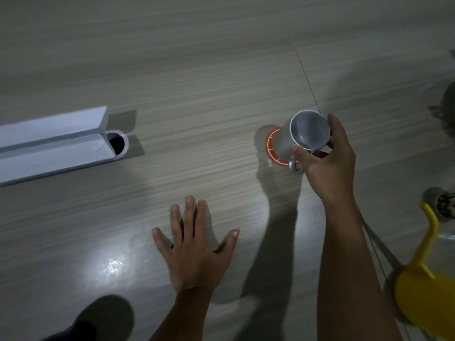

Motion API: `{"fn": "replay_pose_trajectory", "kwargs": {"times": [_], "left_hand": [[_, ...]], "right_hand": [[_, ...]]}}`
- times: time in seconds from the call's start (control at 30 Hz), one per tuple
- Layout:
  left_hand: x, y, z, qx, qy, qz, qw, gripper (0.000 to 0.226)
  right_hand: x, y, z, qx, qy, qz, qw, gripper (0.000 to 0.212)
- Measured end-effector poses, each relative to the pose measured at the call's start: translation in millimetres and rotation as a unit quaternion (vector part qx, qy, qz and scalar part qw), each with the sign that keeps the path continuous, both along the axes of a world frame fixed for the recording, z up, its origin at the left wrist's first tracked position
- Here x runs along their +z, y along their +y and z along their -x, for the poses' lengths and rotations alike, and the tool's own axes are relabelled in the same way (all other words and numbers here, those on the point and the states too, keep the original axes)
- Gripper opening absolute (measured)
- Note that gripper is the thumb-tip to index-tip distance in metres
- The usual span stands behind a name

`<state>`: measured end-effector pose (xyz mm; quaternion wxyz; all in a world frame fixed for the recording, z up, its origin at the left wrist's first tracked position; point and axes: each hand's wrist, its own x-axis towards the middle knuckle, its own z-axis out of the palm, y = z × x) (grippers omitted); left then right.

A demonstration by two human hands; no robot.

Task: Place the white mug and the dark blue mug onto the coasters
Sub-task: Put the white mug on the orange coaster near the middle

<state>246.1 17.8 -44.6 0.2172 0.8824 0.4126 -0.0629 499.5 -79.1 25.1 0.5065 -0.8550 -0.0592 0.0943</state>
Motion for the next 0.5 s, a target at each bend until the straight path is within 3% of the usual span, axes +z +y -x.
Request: {"fn": "replay_pose_trajectory", "kwargs": {"times": [0.17, 0.5], "left_hand": [[0, 0, 0, 0.002, -0.002, 0.003, 1.000, 0.095], [-3, -1, 1, 0.004, -0.003, -0.002, 1.000, 0.094]], "right_hand": [[-1, 0, -2, 0.006, 0.001, 0.002, 1.000, 0.085], [-10, -3, 0, 0.011, 0.000, -0.004, 1.000, 0.093]]}}
